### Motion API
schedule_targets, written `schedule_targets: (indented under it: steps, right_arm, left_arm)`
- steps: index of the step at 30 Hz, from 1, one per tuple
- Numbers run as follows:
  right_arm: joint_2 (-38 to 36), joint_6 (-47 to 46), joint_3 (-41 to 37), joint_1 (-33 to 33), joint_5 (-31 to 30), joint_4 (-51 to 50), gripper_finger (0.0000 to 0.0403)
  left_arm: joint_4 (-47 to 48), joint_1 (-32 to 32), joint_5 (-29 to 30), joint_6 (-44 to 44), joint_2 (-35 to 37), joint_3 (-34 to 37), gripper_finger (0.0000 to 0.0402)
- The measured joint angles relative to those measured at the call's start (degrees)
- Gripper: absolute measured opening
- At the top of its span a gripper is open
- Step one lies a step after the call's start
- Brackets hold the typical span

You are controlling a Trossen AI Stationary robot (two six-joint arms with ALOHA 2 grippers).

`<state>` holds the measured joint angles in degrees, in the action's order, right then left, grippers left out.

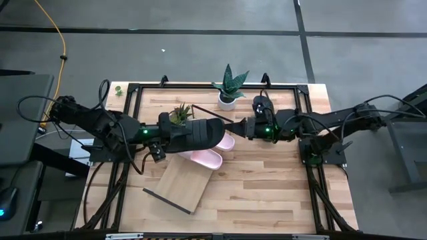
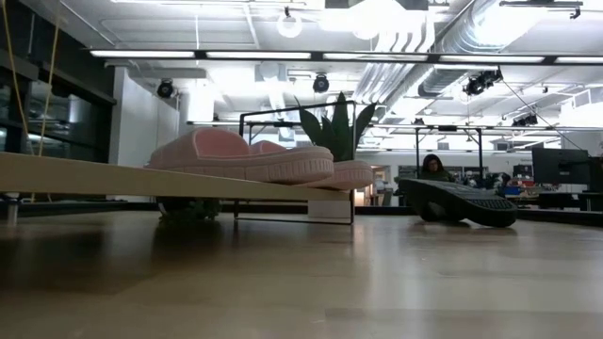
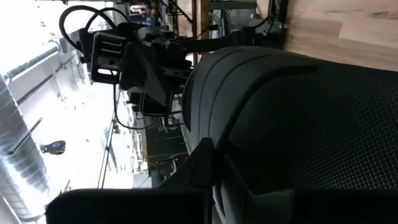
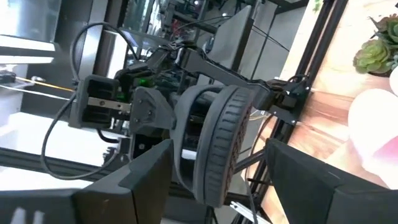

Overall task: Pick and place slides into the shelf
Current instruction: Put the left black slide on the shelf

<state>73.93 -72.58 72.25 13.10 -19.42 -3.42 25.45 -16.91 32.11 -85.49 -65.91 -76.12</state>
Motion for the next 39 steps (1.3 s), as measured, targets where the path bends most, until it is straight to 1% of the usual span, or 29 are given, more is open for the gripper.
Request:
schedule_targets:
  steps: [6, 9, 12, 28, 35, 39]
  right_arm:
    - [3.1, 0.5, 0.0, 0.0, 0.4, 5.1, 0.0244]
    - [3.5, 0.6, 0.0, -0.4, 0.5, 5.4, 0.0241]
    - [3.7, 0.8, 0.0, -0.4, 0.6, 5.2, 0.0229]
    - [3.6, 0.8, 0.0, -0.4, -0.3, 4.6, 0.0088]
    - [3.7, 0.6, 0.0, -0.4, -2.0, 3.1, 0.0042]
    - [3.7, 0.7, 0.0, -0.3, -3.0, 2.7, 0.0024]
  left_arm:
    - [0.0, 0.0, -0.2, 0.3, 0.0, 0.0, 0.0]
    - [0.0, 0.0, -0.2, 0.4, 0.0, 0.0, 0.0]
    - [0.1, 0.0, -0.2, 0.5, 0.0, 0.0, 0.0]
    - [1.3, 0.0, 0.0, 0.5, 0.0, 0.0, 0.0]
    - [1.8, 0.0, 0.7, 0.5, 0.0, 0.0, 0.0001]
    - [1.7, 0.0, 0.9, 0.5, 0.0, 0.0, 0.0008]
